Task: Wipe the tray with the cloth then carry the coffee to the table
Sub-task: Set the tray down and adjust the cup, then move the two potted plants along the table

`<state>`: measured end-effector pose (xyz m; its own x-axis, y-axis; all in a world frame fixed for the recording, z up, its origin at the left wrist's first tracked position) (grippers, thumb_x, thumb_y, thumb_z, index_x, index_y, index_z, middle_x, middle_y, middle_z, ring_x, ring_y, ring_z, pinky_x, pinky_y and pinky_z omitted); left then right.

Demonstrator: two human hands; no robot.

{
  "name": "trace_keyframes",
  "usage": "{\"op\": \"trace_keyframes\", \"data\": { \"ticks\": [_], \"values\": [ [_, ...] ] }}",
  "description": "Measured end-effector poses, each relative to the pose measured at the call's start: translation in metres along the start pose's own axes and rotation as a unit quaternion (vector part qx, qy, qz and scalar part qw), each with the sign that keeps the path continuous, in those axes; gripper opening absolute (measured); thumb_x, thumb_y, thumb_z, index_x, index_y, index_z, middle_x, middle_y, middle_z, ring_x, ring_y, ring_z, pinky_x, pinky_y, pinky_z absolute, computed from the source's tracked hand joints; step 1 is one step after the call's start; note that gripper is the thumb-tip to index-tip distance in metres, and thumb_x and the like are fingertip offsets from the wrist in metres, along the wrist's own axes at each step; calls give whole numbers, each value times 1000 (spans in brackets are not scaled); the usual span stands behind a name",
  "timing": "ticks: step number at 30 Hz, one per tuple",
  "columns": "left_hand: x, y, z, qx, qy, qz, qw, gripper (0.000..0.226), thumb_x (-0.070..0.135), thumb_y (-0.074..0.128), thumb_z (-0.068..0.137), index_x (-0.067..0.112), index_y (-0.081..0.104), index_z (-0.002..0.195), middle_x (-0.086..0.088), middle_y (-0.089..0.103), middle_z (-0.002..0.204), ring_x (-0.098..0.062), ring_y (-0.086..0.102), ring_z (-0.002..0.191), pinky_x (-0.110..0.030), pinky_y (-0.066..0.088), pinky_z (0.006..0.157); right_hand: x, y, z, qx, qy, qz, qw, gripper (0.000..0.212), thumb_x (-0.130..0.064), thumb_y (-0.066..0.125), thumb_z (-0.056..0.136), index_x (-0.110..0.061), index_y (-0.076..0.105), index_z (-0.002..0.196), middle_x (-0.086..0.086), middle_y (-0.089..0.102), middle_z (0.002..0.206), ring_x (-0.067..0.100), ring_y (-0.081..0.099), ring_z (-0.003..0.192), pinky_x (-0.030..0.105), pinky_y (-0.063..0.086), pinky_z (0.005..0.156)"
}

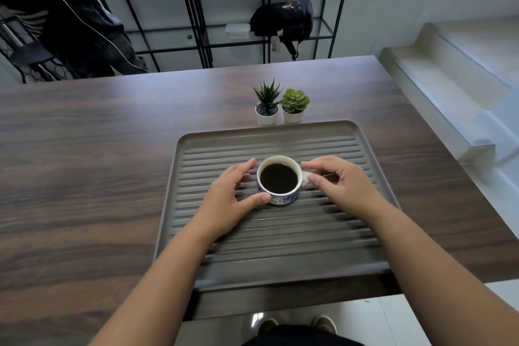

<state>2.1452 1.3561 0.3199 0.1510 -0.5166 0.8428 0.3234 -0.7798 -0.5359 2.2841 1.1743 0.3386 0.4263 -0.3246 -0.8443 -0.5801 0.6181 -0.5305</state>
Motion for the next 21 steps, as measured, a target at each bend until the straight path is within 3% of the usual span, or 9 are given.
{"op": "trace_keyframes", "data": {
  "ticks": [4, 10, 16, 21],
  "values": [
    [17, -20, 15, 22, 7, -17, 1000, 69, 50, 62, 80, 24, 43, 142, 11, 54, 133, 2, 54, 117, -23, 45, 102, -4, -23, 11, 52, 31, 6, 998, 27, -12, 63, 88, -30, 68, 107, -10, 67, 97, 5, 62, 84, 8, 47, 75],
    [21, -39, 77, 82, -45, 45, 995, 62, 32, 67, 87, 22, 41, 143, 5, 57, 130, -12, 55, 115, -31, 46, 98, 9, -46, 63, 108, 84, 8, 991, 30, -17, 65, 84, -30, 63, 111, -8, 66, 93, 9, 63, 82, 36, 55, 88],
    [5, -34, 132, 115, -116, 171, 972, 75, 51, 67, 81, 25, 38, 144, 6, 57, 134, -24, 46, 128, -43, 39, 104, 14, -34, 119, 100, 126, 1, 987, 76, -23, 75, 79, -18, 31, 141, 6, 55, 122, 20, 54, 112, 38, 47, 99],
    [3, -26, 162, 72, -139, 257, 954, 82, 66, 65, 73, 35, 37, 143, 13, 56, 135, -20, 33, 139, -47, 23, 111, 15, -16, 147, 66, 111, -34, 991, 101, -26, 82, 71, -26, 15, 147, 11, 53, 132, 26, 52, 117, 43, 43, 102]
  ]
}}
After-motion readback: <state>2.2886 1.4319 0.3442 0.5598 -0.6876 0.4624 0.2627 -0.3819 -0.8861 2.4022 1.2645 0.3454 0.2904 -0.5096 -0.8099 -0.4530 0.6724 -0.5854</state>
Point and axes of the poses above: each hand's wrist, its own z-axis towards the middle knuckle, its own y-axis out of the palm, x = y × z, the point moved 6 cm from there along z, towards the middle knuckle
